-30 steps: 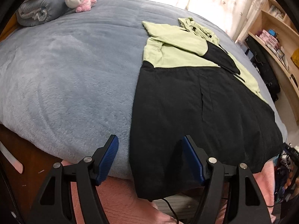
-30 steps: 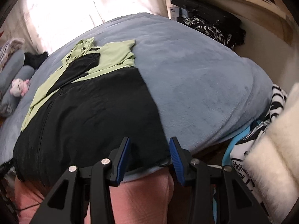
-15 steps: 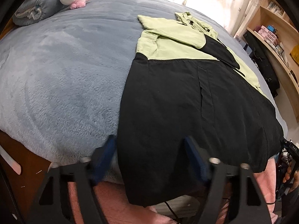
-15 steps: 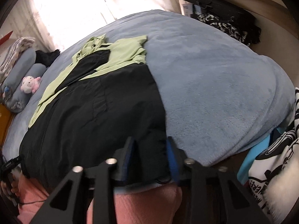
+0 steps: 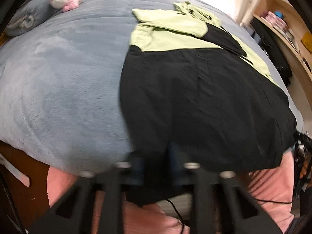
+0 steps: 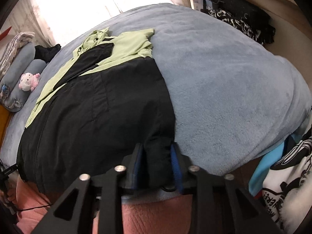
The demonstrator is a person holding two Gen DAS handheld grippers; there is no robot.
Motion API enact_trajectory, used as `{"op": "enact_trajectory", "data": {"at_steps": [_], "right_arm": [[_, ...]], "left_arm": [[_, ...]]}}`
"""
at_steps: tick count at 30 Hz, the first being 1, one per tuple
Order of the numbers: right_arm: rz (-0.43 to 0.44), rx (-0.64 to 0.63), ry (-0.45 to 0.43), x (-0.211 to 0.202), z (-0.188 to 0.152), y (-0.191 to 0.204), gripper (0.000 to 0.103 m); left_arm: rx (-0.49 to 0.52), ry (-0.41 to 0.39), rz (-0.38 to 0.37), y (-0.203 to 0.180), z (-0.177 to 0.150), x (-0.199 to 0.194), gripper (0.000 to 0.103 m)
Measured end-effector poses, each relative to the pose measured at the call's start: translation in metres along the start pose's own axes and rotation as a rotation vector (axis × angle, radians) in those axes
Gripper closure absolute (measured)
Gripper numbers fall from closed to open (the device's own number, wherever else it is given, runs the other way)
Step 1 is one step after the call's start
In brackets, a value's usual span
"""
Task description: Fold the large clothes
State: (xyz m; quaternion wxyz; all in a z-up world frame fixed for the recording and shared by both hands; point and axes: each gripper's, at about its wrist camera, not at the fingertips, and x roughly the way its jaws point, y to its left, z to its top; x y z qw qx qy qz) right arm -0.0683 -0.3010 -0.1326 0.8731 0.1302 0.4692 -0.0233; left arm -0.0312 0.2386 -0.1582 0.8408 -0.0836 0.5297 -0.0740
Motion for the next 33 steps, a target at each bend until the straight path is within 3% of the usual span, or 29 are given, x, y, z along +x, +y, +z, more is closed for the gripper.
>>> {"op": "enact_trajectory", "data": {"at_steps": [3,6,7,11,14,21,28,30,32,33], "right_arm": [[0.014,-0.019,-0.031,-0.018,0.002,0.011,0.086],[0.082,-0.019,-0.090,-0.043,0.012,0.023,0.087],[0.108,-0.016,-0.114,-0.052,0.018,0.028,0.093],[0.193,0.003,-0.195,-0.073,0.058,0.046,0.094],[0.222,0.004,-0.247,-0.075,0.098,0.061,0.095],[0.197,-0.013,-0.319,-0.049,0.213,0.088,0.095],[0.110,0.080,-0.316,0.037,0.332,0.084,0.093],[0.095,0.132,-0.262,0.074,0.352,0.076,0.091],[0.086,0.168,-0.221,0.104,0.361,0.070,0.084],[0.087,0.176,-0.207,0.118,0.363,0.067,0.084]], "left_arm": [[-0.027,0.000,-0.055,-0.006,0.006,-0.012,0.098],[-0.091,-0.042,-0.226,-0.008,0.020,-0.035,0.099],[-0.105,-0.064,-0.265,-0.011,0.025,-0.042,0.099],[-0.206,-0.162,-0.423,-0.012,0.067,-0.072,0.099],[-0.278,-0.231,-0.481,-0.007,0.112,-0.087,0.099],[-0.333,-0.327,-0.382,0.002,0.224,-0.085,0.099],[-0.396,-0.293,-0.209,0.035,0.330,-0.013,0.097],[-0.411,-0.238,-0.169,0.044,0.355,0.021,0.080],[-0.427,-0.210,-0.146,0.054,0.367,0.049,0.050],[-0.432,-0.205,-0.131,0.056,0.370,0.057,0.045]]}}
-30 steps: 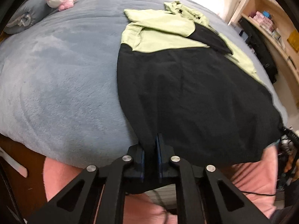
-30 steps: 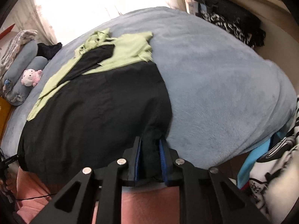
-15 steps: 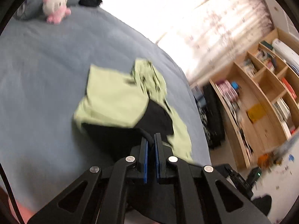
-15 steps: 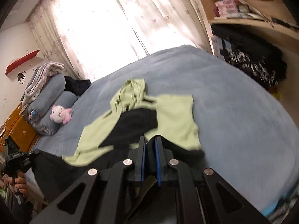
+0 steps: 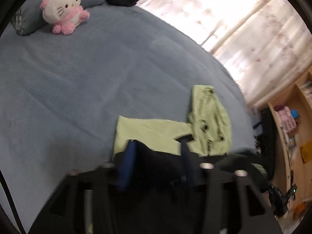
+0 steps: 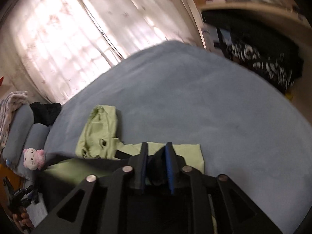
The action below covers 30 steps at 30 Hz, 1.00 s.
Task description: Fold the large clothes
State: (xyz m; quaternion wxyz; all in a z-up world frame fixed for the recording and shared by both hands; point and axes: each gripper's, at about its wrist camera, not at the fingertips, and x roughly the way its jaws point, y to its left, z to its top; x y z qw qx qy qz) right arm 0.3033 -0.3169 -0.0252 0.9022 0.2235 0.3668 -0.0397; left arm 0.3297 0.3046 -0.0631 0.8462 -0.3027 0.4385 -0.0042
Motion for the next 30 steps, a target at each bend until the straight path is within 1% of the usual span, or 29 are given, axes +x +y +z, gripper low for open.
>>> {"op": "enact_trajectory", "data": {"at_steps": [2,4,6,7,9,10,11,12,13,15,17,20,23,25,26,27,28,29,30], "right_arm": [[0.001,0.004,0.028,0.019,-0.005,-0.005,0.084],[0.004,0.002,0.064,0.036,-0.012,-0.011,0.084],[-0.006,-0.011,0.097,0.048,-0.021,-0.016,0.083],[-0.011,-0.031,0.118,0.056,-0.026,-0.019,0.082],[-0.035,-0.067,0.137,0.064,-0.032,-0.022,0.074],[-0.049,-0.091,0.146,0.069,-0.033,-0.022,0.068],[-0.058,-0.114,0.153,0.074,-0.034,-0.022,0.067],[-0.061,-0.134,0.160,0.079,-0.034,-0.022,0.067],[-0.067,-0.158,0.169,0.085,-0.033,-0.021,0.067],[-0.072,-0.191,0.186,0.095,-0.031,-0.017,0.067],[-0.088,-0.231,0.213,0.109,-0.026,-0.014,0.067],[-0.092,-0.247,0.270,0.131,-0.023,-0.013,0.066],[-0.073,-0.239,0.267,0.143,-0.020,-0.014,0.066],[-0.050,-0.233,0.245,0.146,-0.019,-0.013,0.067],[-0.047,-0.239,0.230,0.146,-0.019,-0.012,0.067],[-0.052,-0.253,0.219,0.147,-0.020,-0.009,0.067],[-0.066,-0.274,0.208,0.148,-0.021,-0.005,0.078],[-0.086,-0.310,0.199,0.149,-0.024,0.000,0.103],[-0.098,-0.339,0.207,0.152,-0.028,0.005,0.103]], "left_arm": [[0.013,0.003,0.029,0.003,0.003,0.016,0.045],[0.041,0.025,0.060,0.005,0.002,0.033,0.045],[0.091,0.051,0.092,0.005,-0.003,0.050,0.045],[0.129,0.064,0.114,0.003,-0.006,0.060,0.045],[0.202,0.079,0.153,0.000,-0.011,0.071,0.045],[0.240,0.084,0.171,-0.004,-0.013,0.078,0.045],[0.296,0.091,0.196,-0.008,-0.016,0.086,0.045],[0.325,0.094,0.207,-0.011,-0.017,0.092,0.045],[0.376,0.102,0.230,-0.015,-0.019,0.102,0.045],[0.435,0.111,0.255,-0.020,-0.019,0.113,0.045],[0.480,0.117,0.269,-0.026,-0.017,0.127,0.045],[0.506,0.126,0.253,-0.030,-0.011,0.136,0.045],[0.531,0.115,0.255,-0.032,-0.005,0.149,0.045],[0.551,0.103,0.259,-0.033,-0.002,0.157,0.045],[0.559,0.095,0.255,-0.032,-0.001,0.160,0.049],[0.565,0.083,0.242,-0.032,0.000,0.162,0.063],[0.572,0.072,0.245,-0.033,0.000,0.163,0.072],[0.583,0.061,0.252,-0.034,-0.001,0.164,0.081],[0.593,0.045,0.240,-0.035,-0.002,0.162,0.088]]}}
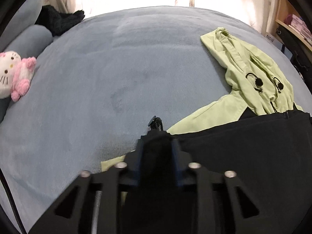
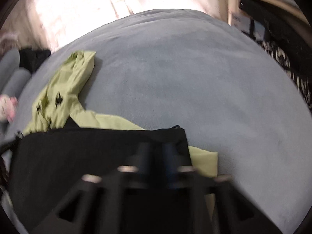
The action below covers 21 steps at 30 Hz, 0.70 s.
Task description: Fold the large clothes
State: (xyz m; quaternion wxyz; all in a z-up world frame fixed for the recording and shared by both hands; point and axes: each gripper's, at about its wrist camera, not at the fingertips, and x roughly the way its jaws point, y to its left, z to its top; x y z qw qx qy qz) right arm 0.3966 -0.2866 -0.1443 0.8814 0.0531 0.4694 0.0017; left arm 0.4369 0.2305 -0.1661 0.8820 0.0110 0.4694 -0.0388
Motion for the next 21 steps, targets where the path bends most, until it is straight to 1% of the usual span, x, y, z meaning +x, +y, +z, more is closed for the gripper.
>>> {"op": "enact_trajectory", "data": {"at_steps": [1,2,4,6,7,8,10,12,13,14,15,16,17,21], "right_arm": [[-0.015,-0.014,-0.004,0.000,-0.002,0.003,0.103],[-0.031,-0.032,-0.024,-0.002,-0.004,0.007,0.103],[-0.042,-0.037,-0.076,-0.013,-0.007,0.011,0.103],[-0.022,-0.012,-0.125,-0.026,-0.006,0.007,0.103],[-0.013,0.000,-0.136,-0.031,-0.005,0.003,0.103],[-0.004,0.017,-0.134,-0.035,-0.003,-0.002,0.103],[0.024,0.070,-0.097,-0.035,0.001,-0.016,0.103],[0.052,0.135,-0.065,-0.032,0.004,-0.033,0.097],[0.068,0.158,-0.048,-0.030,0.005,-0.040,0.082],[0.079,0.178,-0.032,-0.027,0.005,-0.046,0.064],[0.092,0.193,-0.024,-0.025,0.005,-0.050,0.059],[0.117,0.207,-0.014,-0.022,0.004,-0.053,0.056],[0.133,0.211,-0.001,-0.019,0.003,-0.054,0.056],[0.121,0.188,0.055,0.001,0.003,-0.046,0.056]], "left_arm": [[0.009,-0.022,0.008,-0.003,0.000,-0.002,0.090],[0.017,-0.036,0.017,-0.005,-0.001,-0.005,0.092],[0.032,-0.094,0.054,-0.009,-0.004,-0.016,0.094],[0.029,-0.126,0.066,-0.009,-0.005,-0.026,0.095],[0.028,-0.139,0.066,-0.010,-0.005,-0.030,0.095],[0.024,-0.142,0.061,-0.009,-0.004,-0.034,0.095],[0.023,-0.137,0.056,-0.007,-0.002,-0.037,0.095],[0.014,-0.131,0.053,-0.007,0.001,-0.037,0.095],[0.004,-0.133,0.050,-0.006,0.002,-0.038,0.095],[-0.002,-0.135,0.048,-0.006,0.002,-0.040,0.095],[-0.014,-0.138,0.044,-0.005,0.001,-0.041,0.095],[-0.024,-0.140,0.040,-0.005,0.004,-0.040,0.095],[-0.034,-0.141,0.036,-0.004,0.004,-0.040,0.095],[-0.047,-0.125,0.041,-0.003,0.005,-0.037,0.095]]}}
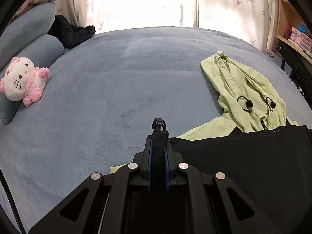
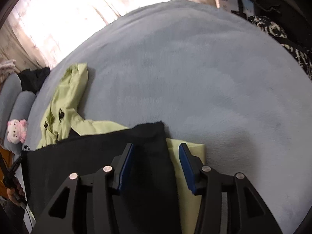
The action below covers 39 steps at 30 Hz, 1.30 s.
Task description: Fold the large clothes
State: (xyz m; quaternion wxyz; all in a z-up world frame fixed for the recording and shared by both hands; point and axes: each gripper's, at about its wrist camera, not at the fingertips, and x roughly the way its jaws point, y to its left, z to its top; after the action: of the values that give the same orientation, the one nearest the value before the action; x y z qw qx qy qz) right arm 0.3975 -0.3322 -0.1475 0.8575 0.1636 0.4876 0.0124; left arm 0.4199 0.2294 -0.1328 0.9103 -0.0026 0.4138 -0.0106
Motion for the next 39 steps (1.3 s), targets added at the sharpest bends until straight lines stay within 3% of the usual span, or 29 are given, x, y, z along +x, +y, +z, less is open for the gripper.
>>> {"op": "enact_trajectory", "data": {"at_steps": [3,5,7,10,13,20,24,26,30,32,33,36,39], "right_arm": [[-0.010,-0.030,0.000,0.008,-0.002,0.007,0.059],[-0.073,-0.091,-0.034,0.005,-0.005,0.020,0.091],[-0.105,-0.137,-0.089,-0.007,-0.008,0.028,0.094],[-0.099,-0.133,-0.231,-0.041,-0.009,0.034,0.095],[-0.094,-0.101,-0.290,-0.058,-0.001,0.036,0.095],[-0.169,-0.092,-0.254,-0.023,0.016,0.051,0.095],[-0.231,-0.093,-0.172,0.022,0.016,0.051,0.095],[-0.270,-0.101,-0.144,0.041,0.011,0.050,0.092],[-0.277,-0.081,-0.147,0.040,0.008,0.046,0.084],[-0.301,-0.076,-0.134,0.034,0.008,0.045,0.075],[-0.319,-0.076,-0.133,0.029,0.007,0.047,0.075],[-0.357,-0.083,-0.171,0.002,-0.002,0.058,0.075],[-0.308,-0.121,-0.228,-0.036,-0.022,0.083,0.075]], "left_arm": [[0.001,-0.003,0.007,-0.001,0.001,0.000,0.095],[-0.006,-0.011,0.014,-0.001,0.002,-0.003,0.095],[-0.013,-0.021,0.017,-0.001,0.005,-0.008,0.095],[-0.015,-0.044,0.030,-0.004,0.011,-0.017,0.095],[-0.049,-0.060,0.036,-0.004,0.021,-0.020,0.095],[-0.102,0.000,0.081,-0.001,0.026,0.018,0.095],[-0.087,0.074,0.103,-0.001,0.015,0.058,0.095],[-0.067,0.080,0.117,-0.004,0.010,0.069,0.095],[-0.050,0.074,0.122,-0.005,0.009,0.076,0.090],[-0.057,0.086,0.124,-0.003,0.013,0.074,0.084],[-0.058,0.089,0.137,-0.002,0.014,0.070,0.078],[-0.046,0.044,0.208,-0.006,0.012,0.041,0.076],[-0.036,-0.026,0.152,-0.017,0.003,-0.007,0.075]]}}
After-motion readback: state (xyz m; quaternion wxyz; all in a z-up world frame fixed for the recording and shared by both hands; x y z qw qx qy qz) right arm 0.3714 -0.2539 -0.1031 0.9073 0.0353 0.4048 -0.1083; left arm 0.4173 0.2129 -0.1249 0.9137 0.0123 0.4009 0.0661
